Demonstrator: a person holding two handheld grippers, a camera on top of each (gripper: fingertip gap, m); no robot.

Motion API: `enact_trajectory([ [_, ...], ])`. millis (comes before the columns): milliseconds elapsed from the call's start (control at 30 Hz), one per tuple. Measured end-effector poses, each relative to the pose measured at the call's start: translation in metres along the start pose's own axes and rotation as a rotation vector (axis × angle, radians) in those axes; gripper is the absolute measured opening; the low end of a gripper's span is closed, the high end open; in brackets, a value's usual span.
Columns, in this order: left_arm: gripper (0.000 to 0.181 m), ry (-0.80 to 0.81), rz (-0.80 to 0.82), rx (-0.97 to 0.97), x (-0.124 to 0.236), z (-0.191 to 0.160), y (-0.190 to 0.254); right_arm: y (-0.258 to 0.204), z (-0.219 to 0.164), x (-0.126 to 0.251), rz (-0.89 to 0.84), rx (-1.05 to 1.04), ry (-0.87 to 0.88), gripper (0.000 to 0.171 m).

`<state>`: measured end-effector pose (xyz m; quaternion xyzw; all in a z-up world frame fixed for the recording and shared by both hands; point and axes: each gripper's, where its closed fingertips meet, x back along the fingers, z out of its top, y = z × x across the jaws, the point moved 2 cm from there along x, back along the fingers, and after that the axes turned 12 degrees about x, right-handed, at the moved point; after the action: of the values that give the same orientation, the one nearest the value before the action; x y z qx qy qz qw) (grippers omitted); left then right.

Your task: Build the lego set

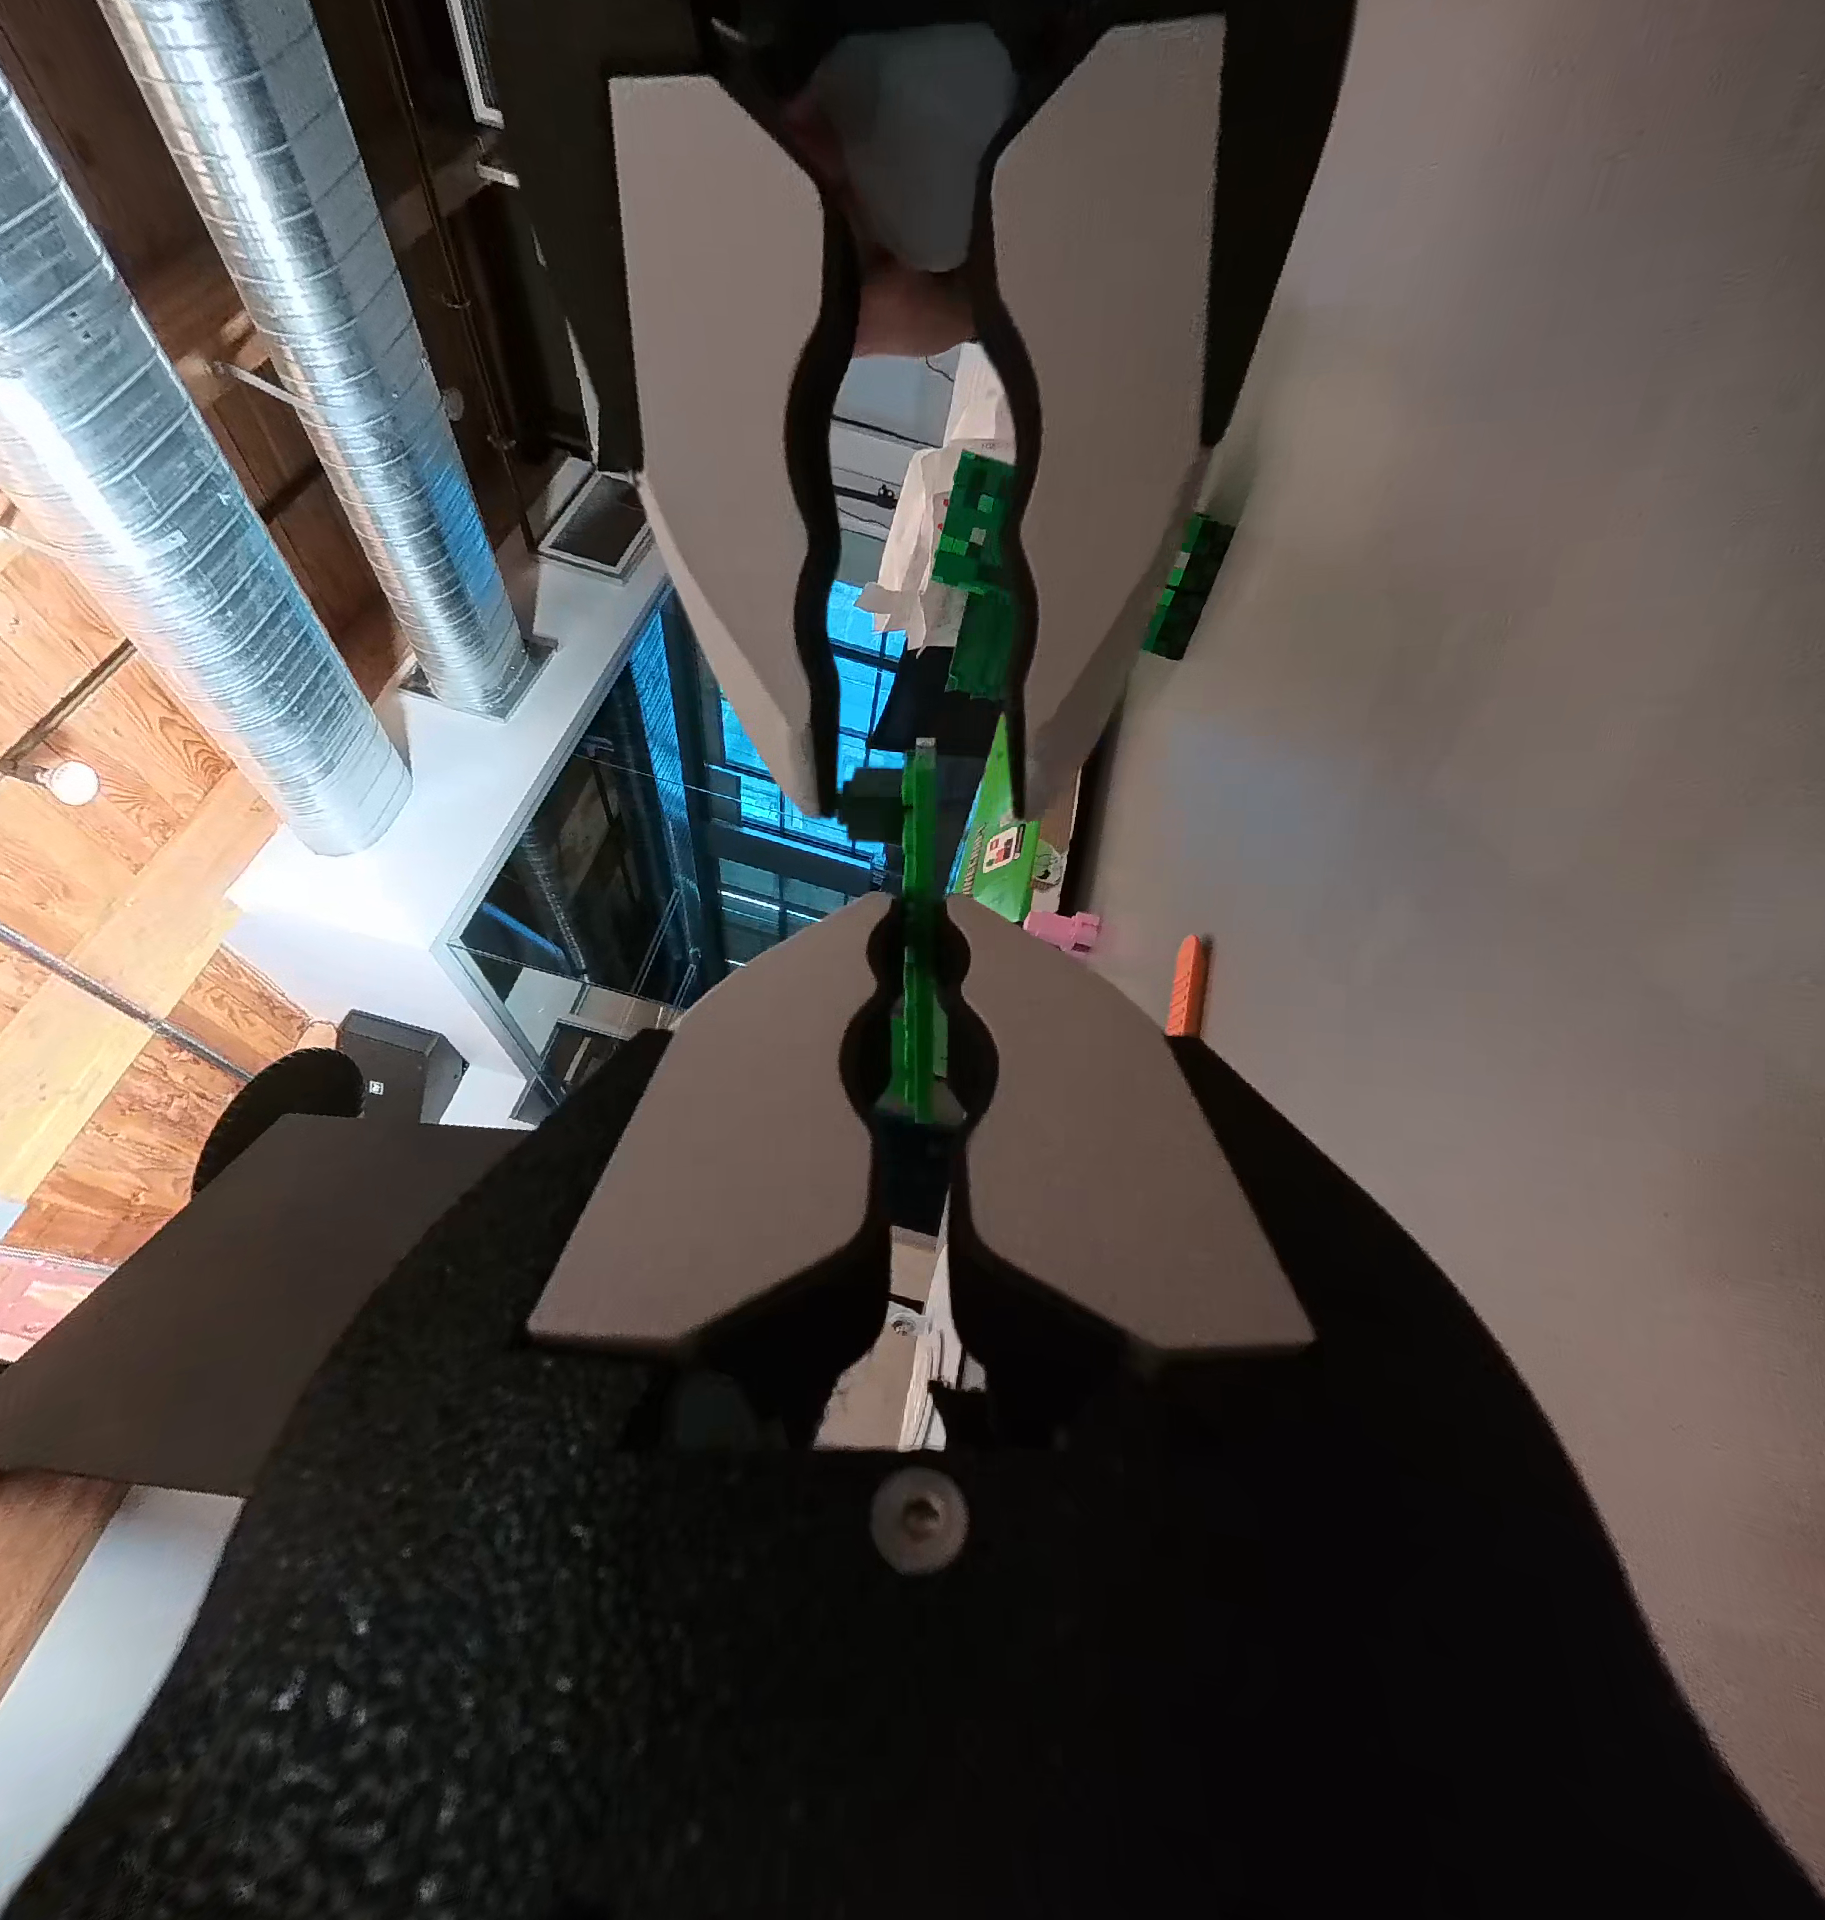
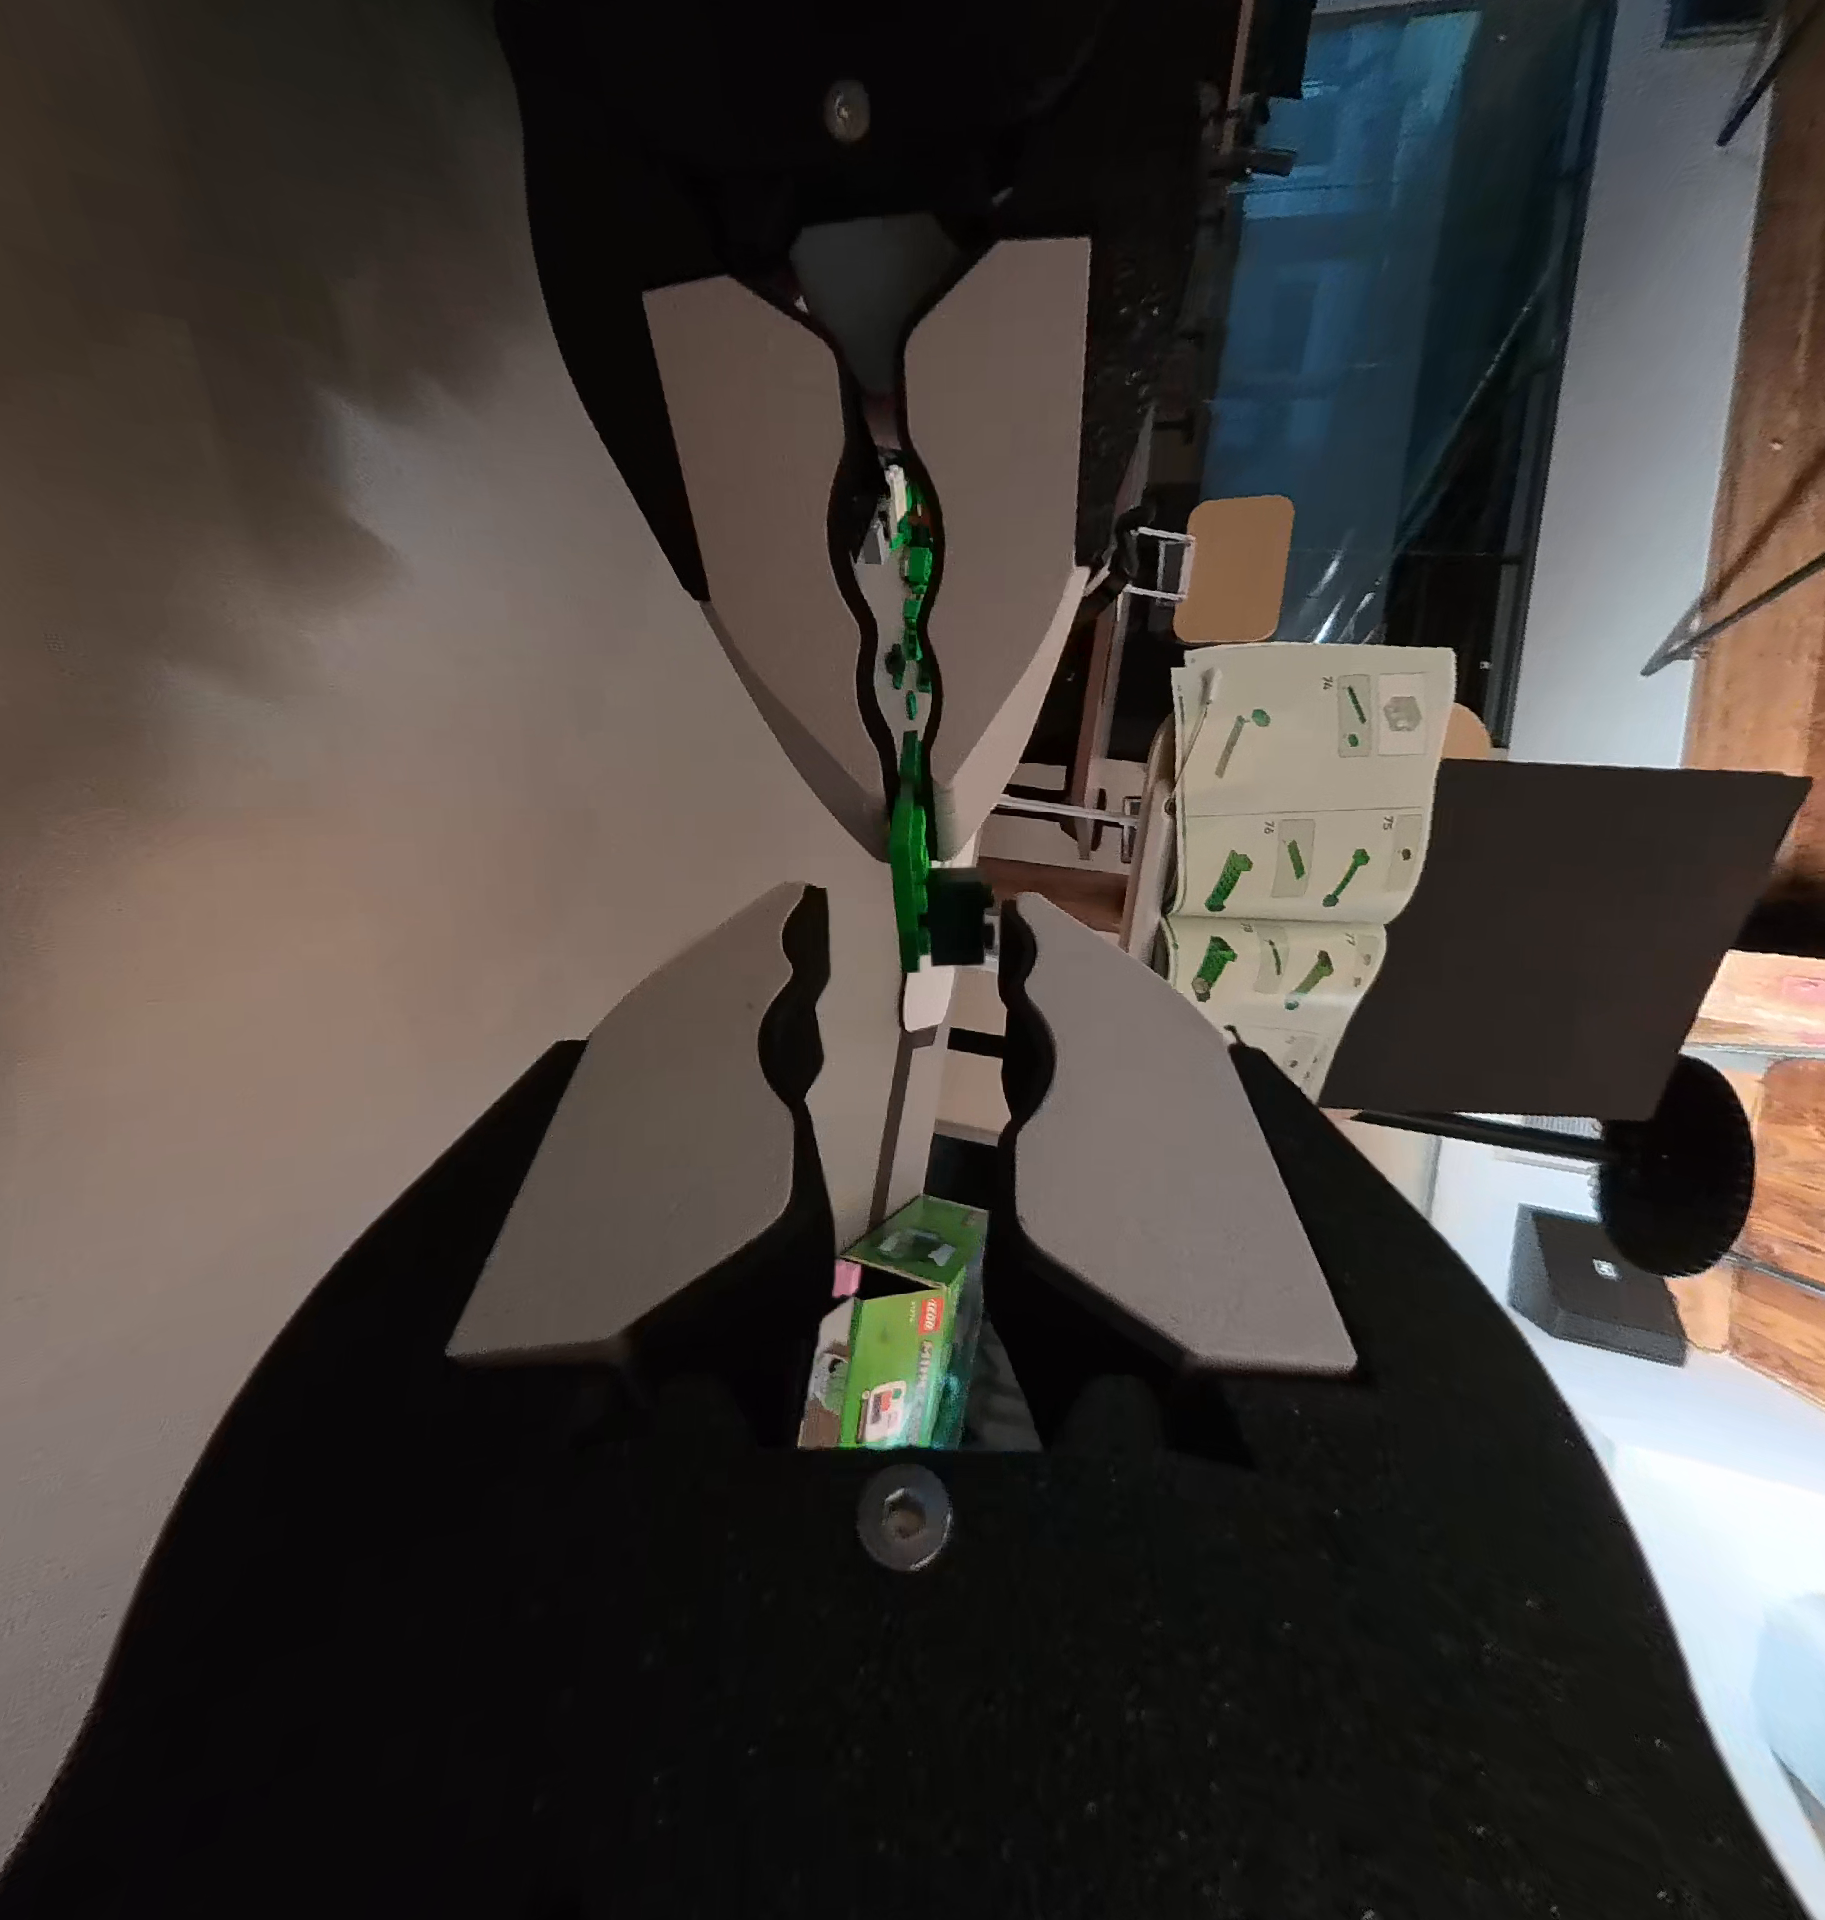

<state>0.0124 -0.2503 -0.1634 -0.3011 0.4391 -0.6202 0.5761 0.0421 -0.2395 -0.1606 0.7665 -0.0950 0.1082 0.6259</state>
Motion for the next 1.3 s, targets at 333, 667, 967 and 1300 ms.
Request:
enact_trajectory([
  [333, 0.004, 0.011, -0.019, -0.026, 0.002, -0.001, 0.002, 0.001, -0.004, 0.019, 0.073, -0.108, 0.113, 0.04],
  [667, 0.004, 0.087, -0.119, -0.069, 0.006, 0.005, 0.021, 0.009, -0.019, 0.026, 0.619, -1.001, 0.585, 0.015],
  [967, 0.004, 0.079, -0.142, -0.151, 0.006, 0.001, 0.03, -0.016, -0.016, -0.009, 1.278, -1.572, 0.596, 0.025],
  [1300, 0.004, 0.078, -0.155, -0.193, 0.007, 0.001, 0.034, -0.023, -0.009, -0.013, 1.501, -1.559, 0.525, 0.01],
])
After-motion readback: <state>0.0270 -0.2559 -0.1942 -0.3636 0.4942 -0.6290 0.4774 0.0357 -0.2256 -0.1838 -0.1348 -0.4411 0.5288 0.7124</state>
